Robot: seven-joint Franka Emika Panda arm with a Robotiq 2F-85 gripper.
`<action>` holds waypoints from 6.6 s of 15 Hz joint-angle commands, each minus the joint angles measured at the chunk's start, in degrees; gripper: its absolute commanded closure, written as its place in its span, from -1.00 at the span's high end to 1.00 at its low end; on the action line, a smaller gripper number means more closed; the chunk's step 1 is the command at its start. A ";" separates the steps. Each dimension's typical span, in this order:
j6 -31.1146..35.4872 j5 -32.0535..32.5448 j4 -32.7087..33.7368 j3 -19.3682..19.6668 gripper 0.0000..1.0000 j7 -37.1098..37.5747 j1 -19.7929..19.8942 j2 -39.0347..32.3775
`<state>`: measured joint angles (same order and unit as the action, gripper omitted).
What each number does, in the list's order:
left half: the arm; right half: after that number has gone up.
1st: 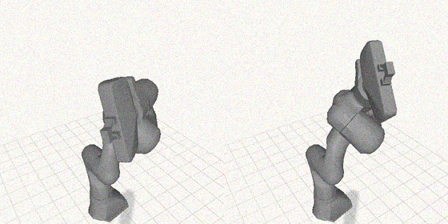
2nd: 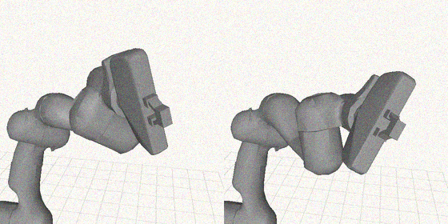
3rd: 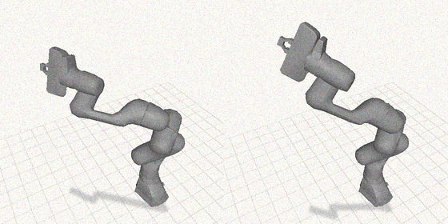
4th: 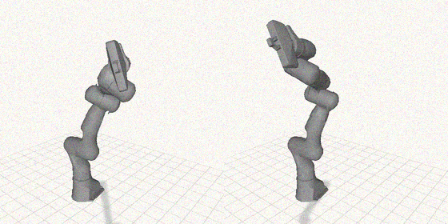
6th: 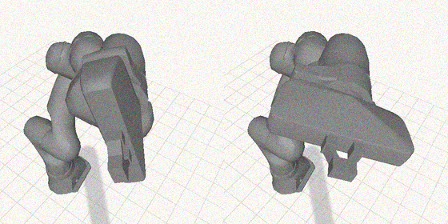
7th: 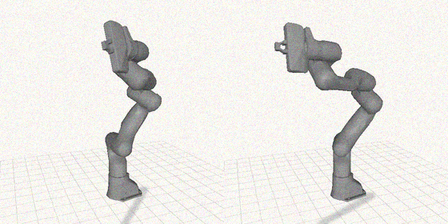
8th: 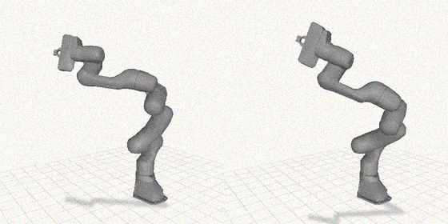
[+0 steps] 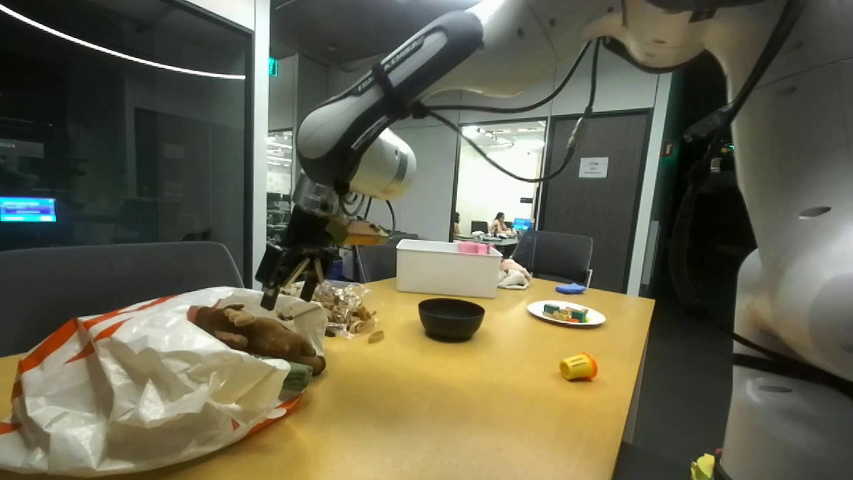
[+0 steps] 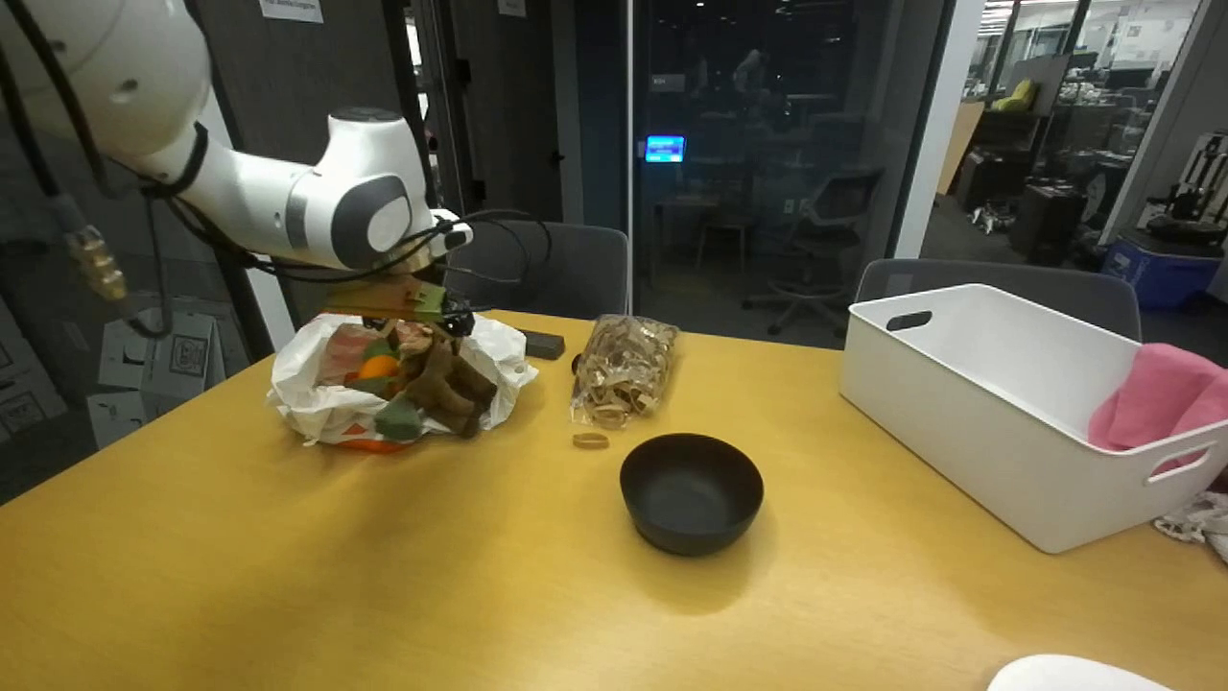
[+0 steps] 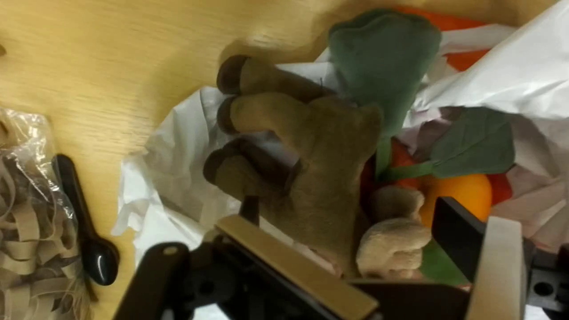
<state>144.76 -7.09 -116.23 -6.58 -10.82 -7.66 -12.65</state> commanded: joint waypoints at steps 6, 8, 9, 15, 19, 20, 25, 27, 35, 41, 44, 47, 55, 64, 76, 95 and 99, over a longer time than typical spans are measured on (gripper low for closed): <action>-0.05 -6.75 10.32 -2.83 1.00 2.94 4.55 -14.16; -0.79 -7.73 11.46 -3.85 0.50 2.10 5.27 -15.43; -1.34 -8.81 11.95 -4.62 0.48 1.64 5.95 -15.85; -0.84 -13.37 12.79 -5.37 -0.44 3.34 7.58 -15.85; -5.02 -16.37 12.67 -5.90 -1.00 4.47 8.56 -13.64; -8.07 -17.79 12.75 -6.36 -0.96 4.46 9.01 -12.70; -31.98 -26.57 12.74 -9.96 -0.93 4.96 13.26 -4.13; -41.90 -27.20 12.97 -8.90 -0.93 9.35 14.20 -0.41; -47.32 -12.63 1.33 6.05 -0.93 21.69 12.02 12.71; -47.89 -5.69 -7.69 9.56 -0.92 23.99 12.26 13.92; -47.73 -2.97 -9.59 10.17 -0.24 22.52 12.43 13.23; -45.71 0.20 -10.03 10.02 0.05 22.32 12.12 13.01; -39.53 0.10 -3.89 3.77 1.00 15.83 5.81 10.33; -17.66 11.06 10.05 0.58 1.00 8.58 1.11 -5.13; -6.85 2.30 20.91 -6.84 1.00 -2.08 0.38 -20.96; -18.44 5.50 18.00 1.30 -0.87 8.33 1.33 -16.68; -24.85 2.77 17.19 2.26 -0.88 10.52 3.19 -12.54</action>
<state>123.72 -2.54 -96.62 -4.21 -2.64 -5.43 -30.29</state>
